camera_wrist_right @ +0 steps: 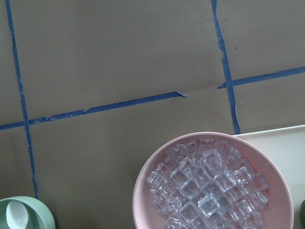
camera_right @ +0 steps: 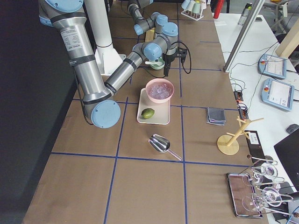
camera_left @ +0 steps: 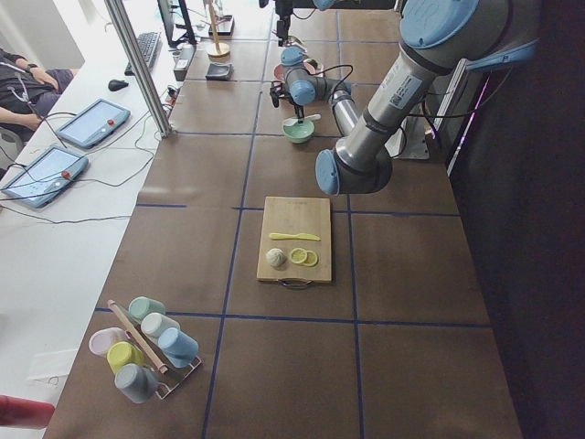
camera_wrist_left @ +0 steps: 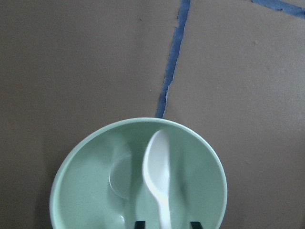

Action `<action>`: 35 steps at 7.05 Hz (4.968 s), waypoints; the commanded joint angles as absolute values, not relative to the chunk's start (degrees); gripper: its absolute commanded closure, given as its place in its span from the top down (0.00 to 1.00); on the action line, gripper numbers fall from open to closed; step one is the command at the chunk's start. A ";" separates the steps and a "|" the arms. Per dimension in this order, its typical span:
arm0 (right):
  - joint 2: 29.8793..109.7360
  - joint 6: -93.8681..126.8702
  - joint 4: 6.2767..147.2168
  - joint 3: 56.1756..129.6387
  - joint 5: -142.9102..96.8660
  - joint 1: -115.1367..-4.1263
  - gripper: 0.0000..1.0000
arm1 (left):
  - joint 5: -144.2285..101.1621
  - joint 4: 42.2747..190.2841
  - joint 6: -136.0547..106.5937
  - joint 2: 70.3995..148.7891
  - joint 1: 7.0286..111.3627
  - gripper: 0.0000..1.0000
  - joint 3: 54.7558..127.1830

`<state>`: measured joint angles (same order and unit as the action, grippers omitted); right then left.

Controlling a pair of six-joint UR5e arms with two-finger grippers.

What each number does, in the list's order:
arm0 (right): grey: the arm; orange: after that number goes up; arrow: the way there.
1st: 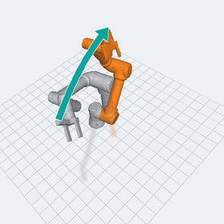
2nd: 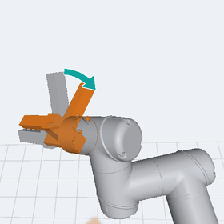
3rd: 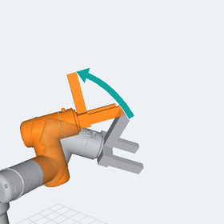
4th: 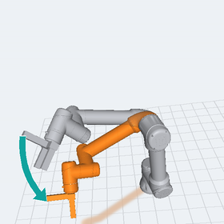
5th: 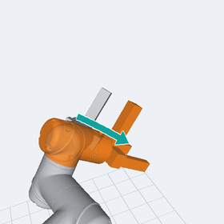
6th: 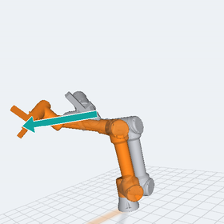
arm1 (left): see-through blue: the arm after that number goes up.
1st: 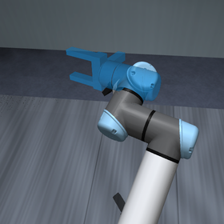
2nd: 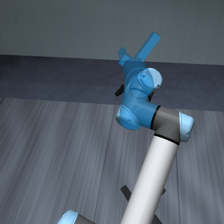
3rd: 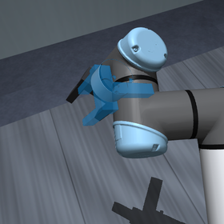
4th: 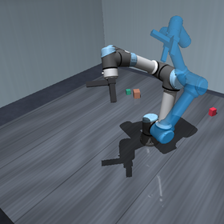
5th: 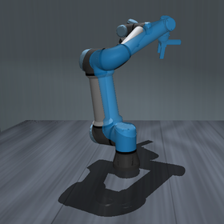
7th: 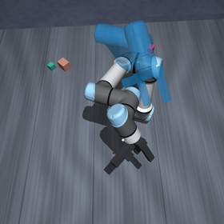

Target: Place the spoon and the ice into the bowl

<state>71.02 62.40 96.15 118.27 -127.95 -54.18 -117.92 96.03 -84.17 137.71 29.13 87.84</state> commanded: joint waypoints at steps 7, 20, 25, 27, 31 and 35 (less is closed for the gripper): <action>71.89 64.51 96.06 117.78 -113.23 -42.12 1.00 | -125.16 65.18 -53.34 117.89 43.91 1.00 122.57; 79.37 54.32 84.11 111.71 -112.15 -38.06 0.64 | -125.07 61.52 -35.52 107.49 52.47 1.00 127.53; 79.19 53.61 84.20 110.92 -112.06 -38.14 0.63 | -125.16 61.52 -35.51 107.14 52.65 1.00 127.62; 79.10 53.61 84.20 111.18 -112.15 -39.02 0.63 | -125.16 61.52 -35.51 107.14 52.65 1.00 127.62; 79.01 53.61 84.29 110.92 -112.06 -39.20 0.61 | -125.16 61.52 -35.42 107.05 52.91 1.00 127.62; 79.01 53.70 84.73 112.06 -112.15 -39.99 0.00 | -125.16 61.52 -35.51 107.05 52.91 1.00 128.14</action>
<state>79.00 53.69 84.62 111.61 -112.08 -39.71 -125.16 61.52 -35.48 107.05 52.91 127.84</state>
